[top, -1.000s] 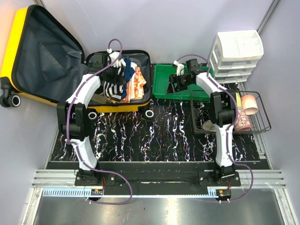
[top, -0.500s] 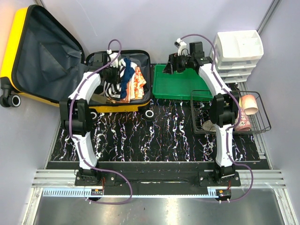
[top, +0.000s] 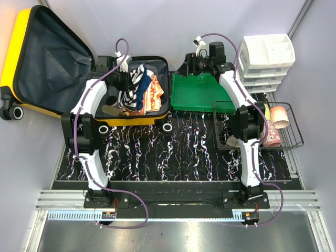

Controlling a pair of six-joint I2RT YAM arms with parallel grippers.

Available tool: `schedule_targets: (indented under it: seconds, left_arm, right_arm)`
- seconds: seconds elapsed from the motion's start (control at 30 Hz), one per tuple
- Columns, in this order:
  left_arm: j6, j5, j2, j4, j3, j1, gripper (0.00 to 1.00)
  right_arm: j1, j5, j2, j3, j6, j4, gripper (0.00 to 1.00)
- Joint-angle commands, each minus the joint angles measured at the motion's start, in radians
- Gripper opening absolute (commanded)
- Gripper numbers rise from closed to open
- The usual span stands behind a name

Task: Open, take out, and arrange the luggage

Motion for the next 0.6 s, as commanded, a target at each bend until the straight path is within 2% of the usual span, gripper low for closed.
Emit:
schedule_targets:
  seconds: [0.0,0.17,0.27,0.4,0.47,0.5,0.57]
  left_arm:
    - [0.011,0.088,-0.11,0.013,0.065,-0.021,0.0]
    - [0.088,0.103,-0.116,-0.059,0.086,-0.039,0.0]
    - [0.155,0.147,-0.128,-0.105,0.088,-0.057,0.0]
    - [0.224,0.19,-0.147,-0.134,0.077,-0.073,0.0]
    - [0.24,0.215,-0.142,-0.162,0.091,-0.079,0.0]
    - [0.249,0.22,-0.142,-0.166,0.095,-0.082,0.0]
    - [0.266,0.233,-0.141,-0.183,0.106,-0.091,0.0]
  right_arm:
    - [0.036,-0.014,-0.014,0.009,-0.023,0.102,0.87]
    - [0.056,-0.038,-0.04,-0.02,-0.101,0.163,0.92]
    - [0.071,-0.086,-0.074,-0.099,-0.16,0.271,0.95]
    - [0.097,-0.161,-0.153,-0.241,-0.329,0.532,0.98]
    - [0.123,-0.195,-0.184,-0.299,-0.406,0.591,1.0]
    - [0.135,-0.207,-0.21,-0.343,-0.498,0.607,1.0]
    - [0.167,-0.239,-0.224,-0.368,-0.592,0.582,1.0]
